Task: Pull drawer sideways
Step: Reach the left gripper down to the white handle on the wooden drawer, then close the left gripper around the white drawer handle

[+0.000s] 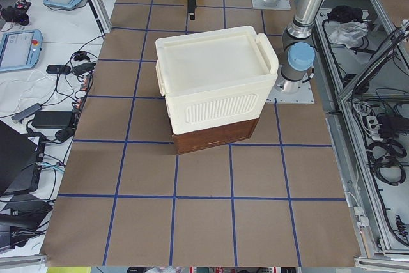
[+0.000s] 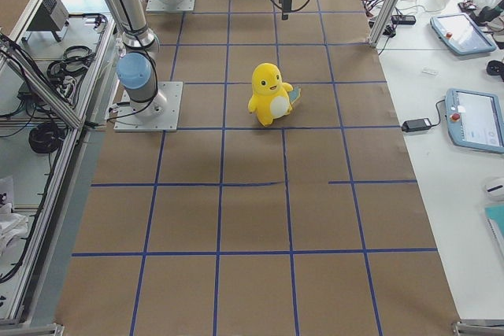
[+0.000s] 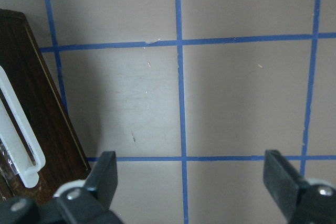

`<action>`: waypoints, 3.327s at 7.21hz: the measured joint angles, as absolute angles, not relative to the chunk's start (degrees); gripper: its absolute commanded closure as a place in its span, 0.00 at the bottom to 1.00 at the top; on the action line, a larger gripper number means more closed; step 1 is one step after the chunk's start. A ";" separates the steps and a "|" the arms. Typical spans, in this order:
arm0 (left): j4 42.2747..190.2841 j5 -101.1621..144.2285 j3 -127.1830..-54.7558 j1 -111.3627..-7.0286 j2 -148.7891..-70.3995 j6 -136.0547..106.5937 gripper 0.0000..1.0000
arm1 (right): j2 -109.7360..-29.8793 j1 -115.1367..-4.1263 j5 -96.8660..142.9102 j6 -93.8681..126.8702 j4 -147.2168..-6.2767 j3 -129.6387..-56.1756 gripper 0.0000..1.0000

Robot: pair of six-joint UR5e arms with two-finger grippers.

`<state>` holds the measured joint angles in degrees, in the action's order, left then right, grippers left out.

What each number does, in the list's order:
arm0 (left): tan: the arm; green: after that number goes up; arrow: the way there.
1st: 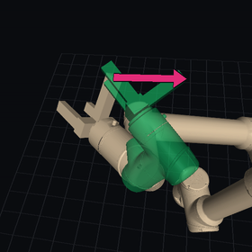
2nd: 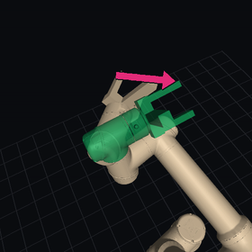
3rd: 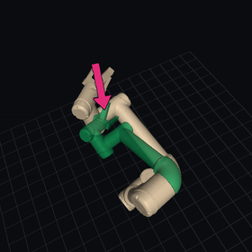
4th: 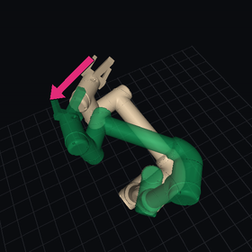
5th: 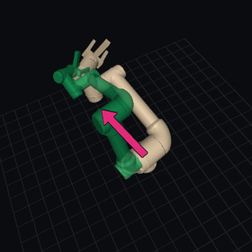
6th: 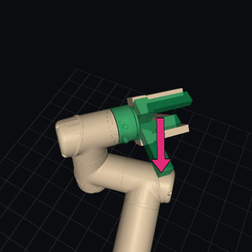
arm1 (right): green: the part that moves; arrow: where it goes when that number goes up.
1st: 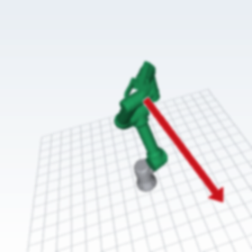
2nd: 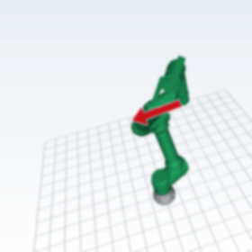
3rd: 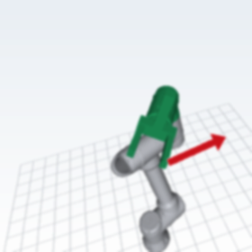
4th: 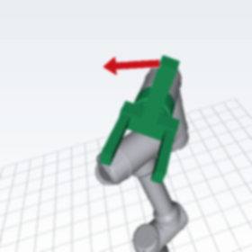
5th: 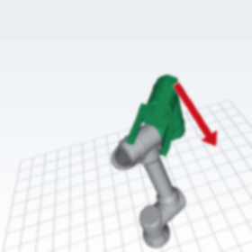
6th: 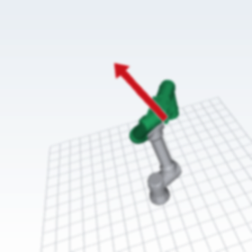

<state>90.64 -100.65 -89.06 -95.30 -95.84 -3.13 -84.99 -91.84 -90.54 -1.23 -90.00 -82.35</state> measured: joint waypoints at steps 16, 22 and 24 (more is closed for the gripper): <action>110.48 -157.96 -103.18 -98.75 -116.77 -49.14 0.00 | -84.99 -91.85 -90.53 -1.23 -90.00 -82.36 0.00; 117.08 -161.40 -103.48 -95.26 -118.39 -63.40 0.11 | -84.99 -91.85 -90.53 -1.25 -90.00 -82.35 0.00; 119.30 -162.43 -103.45 -94.67 -118.82 -63.68 0.45 | -84.99 -91.85 -90.53 -1.23 -90.00 -82.35 0.00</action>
<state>119.30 -162.43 -103.45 -94.67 -118.82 -63.68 -84.99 -91.85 -90.53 -1.23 -90.00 -82.35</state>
